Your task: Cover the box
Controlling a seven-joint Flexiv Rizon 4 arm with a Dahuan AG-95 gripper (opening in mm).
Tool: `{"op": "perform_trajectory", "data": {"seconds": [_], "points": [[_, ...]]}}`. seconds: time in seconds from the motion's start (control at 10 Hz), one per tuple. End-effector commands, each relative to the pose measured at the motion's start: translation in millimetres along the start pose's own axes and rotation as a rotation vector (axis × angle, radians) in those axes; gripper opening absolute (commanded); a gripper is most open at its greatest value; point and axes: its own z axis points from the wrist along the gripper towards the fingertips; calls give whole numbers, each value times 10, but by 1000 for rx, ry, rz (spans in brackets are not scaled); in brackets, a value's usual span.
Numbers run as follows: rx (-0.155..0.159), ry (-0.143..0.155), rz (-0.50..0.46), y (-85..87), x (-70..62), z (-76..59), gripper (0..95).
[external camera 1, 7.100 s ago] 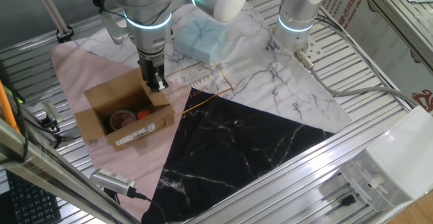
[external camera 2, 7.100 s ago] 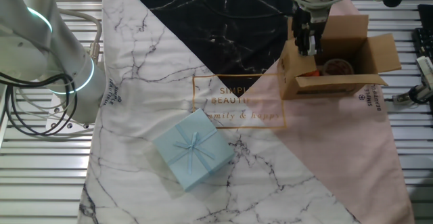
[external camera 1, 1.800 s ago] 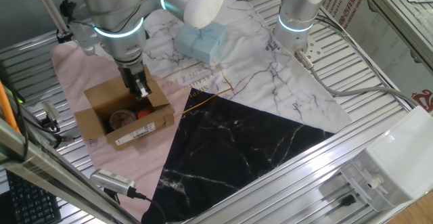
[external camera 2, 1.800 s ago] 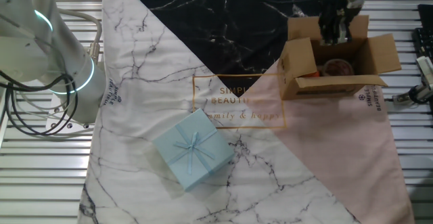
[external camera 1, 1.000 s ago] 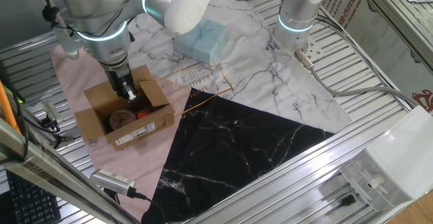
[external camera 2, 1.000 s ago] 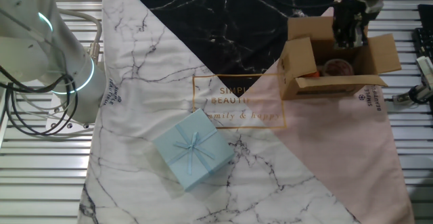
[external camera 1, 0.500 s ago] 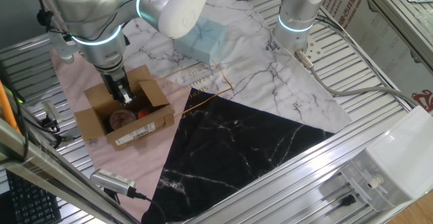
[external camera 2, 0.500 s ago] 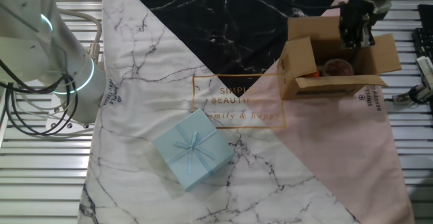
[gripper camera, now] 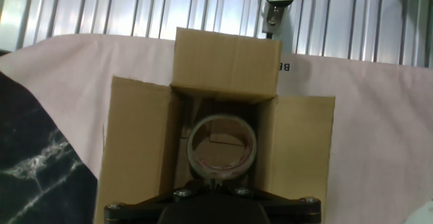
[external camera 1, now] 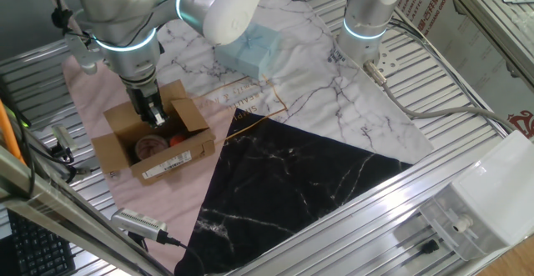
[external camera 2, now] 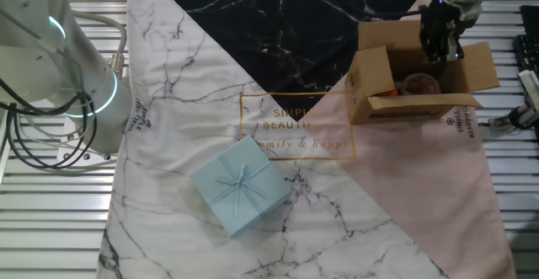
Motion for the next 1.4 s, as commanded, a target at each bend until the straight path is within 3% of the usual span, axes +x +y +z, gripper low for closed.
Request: {"op": "perform_trajectory", "data": {"seconds": [0.1,1.1,1.4], "points": [[0,5,0,1,-6,0,0],[-11,14,-8,-49,-4,-14,0],[-5,-9,-1,-49,-4,-14,0]]}}
